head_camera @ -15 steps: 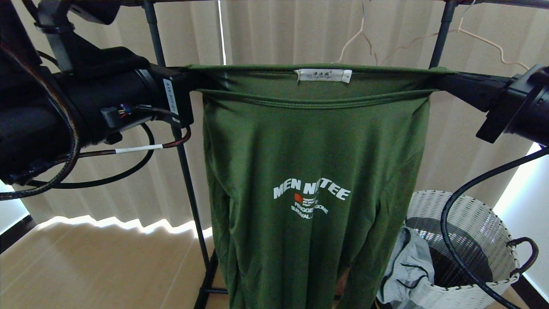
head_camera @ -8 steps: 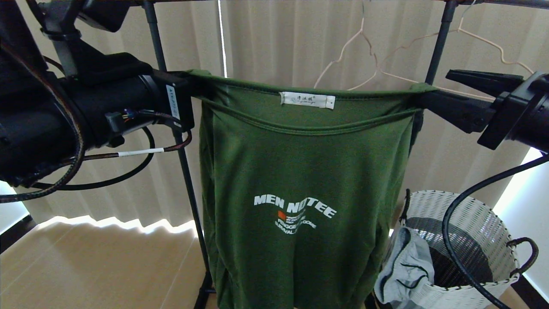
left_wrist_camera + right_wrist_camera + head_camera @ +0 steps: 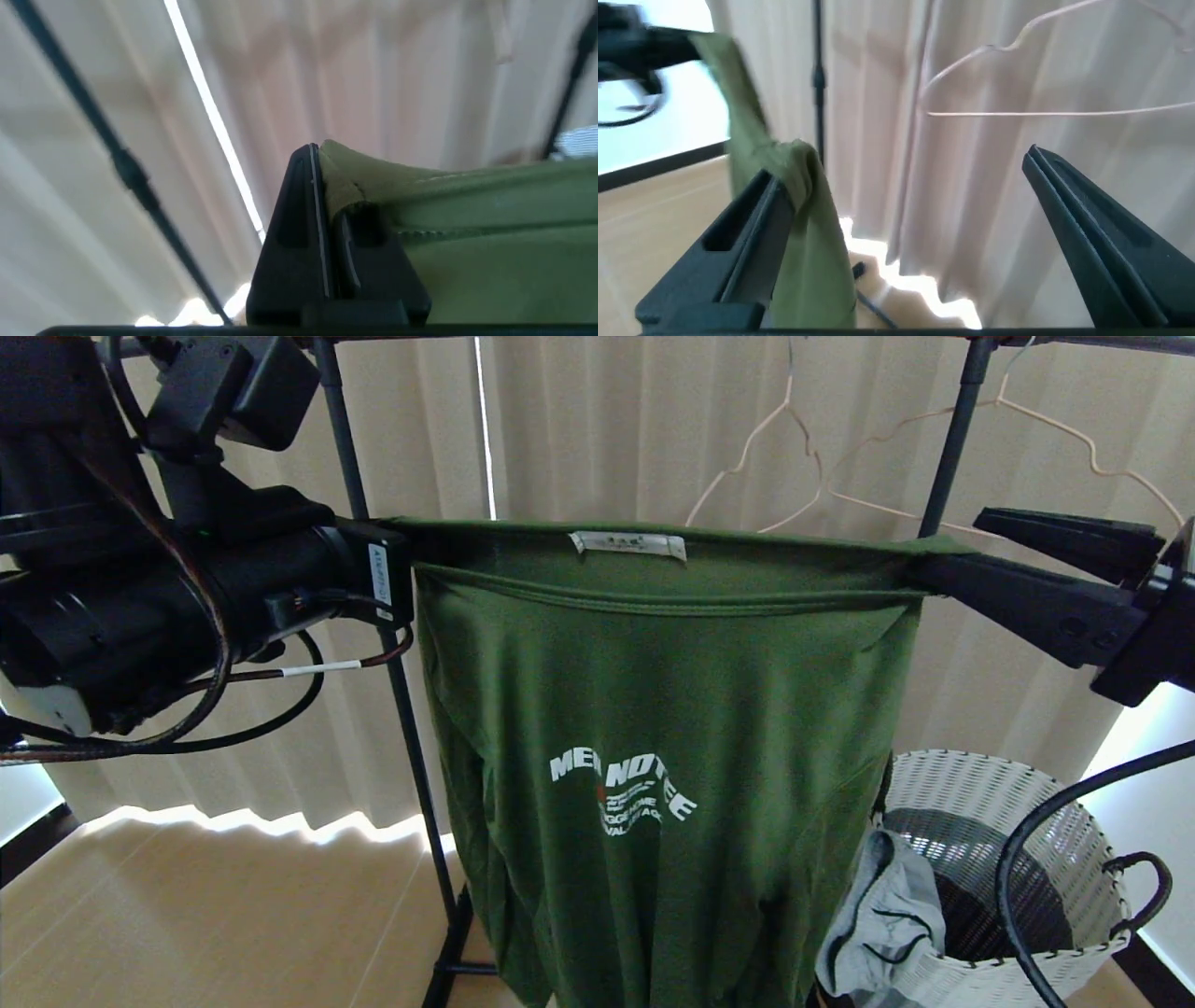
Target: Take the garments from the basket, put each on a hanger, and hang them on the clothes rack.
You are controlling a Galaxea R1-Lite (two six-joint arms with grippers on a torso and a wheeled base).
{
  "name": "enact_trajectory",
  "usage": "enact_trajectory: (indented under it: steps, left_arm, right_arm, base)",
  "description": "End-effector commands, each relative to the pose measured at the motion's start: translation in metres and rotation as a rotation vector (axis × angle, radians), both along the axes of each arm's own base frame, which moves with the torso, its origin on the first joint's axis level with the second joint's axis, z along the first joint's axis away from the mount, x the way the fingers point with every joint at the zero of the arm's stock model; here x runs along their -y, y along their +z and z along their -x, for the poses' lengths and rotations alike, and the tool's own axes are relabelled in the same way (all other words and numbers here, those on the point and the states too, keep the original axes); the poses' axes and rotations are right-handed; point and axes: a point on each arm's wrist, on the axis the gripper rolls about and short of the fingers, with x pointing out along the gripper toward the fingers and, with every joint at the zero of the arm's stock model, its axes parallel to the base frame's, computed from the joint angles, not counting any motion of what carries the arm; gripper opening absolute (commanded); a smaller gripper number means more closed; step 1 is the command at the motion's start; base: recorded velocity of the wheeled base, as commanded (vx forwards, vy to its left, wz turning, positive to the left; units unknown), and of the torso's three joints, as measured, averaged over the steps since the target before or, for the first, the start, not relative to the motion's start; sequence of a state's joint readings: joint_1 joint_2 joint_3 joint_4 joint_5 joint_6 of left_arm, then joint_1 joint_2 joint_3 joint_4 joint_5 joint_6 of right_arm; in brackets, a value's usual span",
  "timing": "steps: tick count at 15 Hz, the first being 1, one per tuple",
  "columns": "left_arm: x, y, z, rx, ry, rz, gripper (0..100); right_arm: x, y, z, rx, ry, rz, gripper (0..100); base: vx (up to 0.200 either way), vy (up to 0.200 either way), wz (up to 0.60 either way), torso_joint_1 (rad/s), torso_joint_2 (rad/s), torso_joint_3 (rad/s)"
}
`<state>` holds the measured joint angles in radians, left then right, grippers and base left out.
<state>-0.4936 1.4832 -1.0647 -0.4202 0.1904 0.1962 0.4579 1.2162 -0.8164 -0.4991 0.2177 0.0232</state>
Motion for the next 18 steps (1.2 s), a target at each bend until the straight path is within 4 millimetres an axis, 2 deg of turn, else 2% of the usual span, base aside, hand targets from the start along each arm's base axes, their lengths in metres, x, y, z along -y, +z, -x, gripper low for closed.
enact_trajectory:
  steps: [1, 7, 9, 12, 14, 17, 18]
  left_arm:
    - [-0.002, -0.004, -0.005, -0.011, 0.016, -0.006, 0]
    - [-0.012, -0.012, -0.007, -0.036, 0.055, -0.018, 0]
    - [-0.024, -0.025, -0.002, -0.071, 0.085, -0.031, 0]
    - [-0.050, -0.045, 0.031, -0.113, 0.124, -0.021, 0]
    - [-0.057, -0.055, 0.052, -0.120, 0.106, 0.022, 0]
    - [-0.070, -0.075, 0.090, -0.121, 0.053, 0.041, 0]
    - [-0.071, -0.076, 0.092, -0.121, 0.050, 0.044, 0]
  right_arm:
    - [0.004, 0.001, 0.009, 0.017, 0.024, -0.005, 100]
    - [0.006, -0.005, 0.014, 0.004, 0.027, 0.003, 100]
    - [0.013, -0.012, 0.014, -0.014, -0.035, 0.013, 100]
    - [0.031, -0.026, 0.021, -0.035, -0.189, 0.057, 100]
    - [0.043, -0.036, 0.025, -0.059, -0.303, 0.141, 100]
    - [0.055, -0.050, 0.035, -0.127, -0.442, 0.177, 100]
    - [0.056, -0.051, 0.036, -0.129, -0.456, 0.178, 100]
  base:
    - [0.000, 0.000, 0.00, 0.000, 0.00, 0.000]
    - [0.000, 0.000, 0.00, 0.000, 0.00, 0.000]
    - [0.000, 0.000, 0.00, 0.000, 0.00, 0.000]
    - [0.000, 0.000, 0.00, 0.000, 0.00, 0.000]
    - [0.000, 0.000, 0.00, 0.000, 0.00, 0.000]
    - [0.000, 0.000, 0.00, 0.000, 0.00, 0.000]
    - [0.000, 0.000, 0.00, 0.000, 0.00, 0.000]
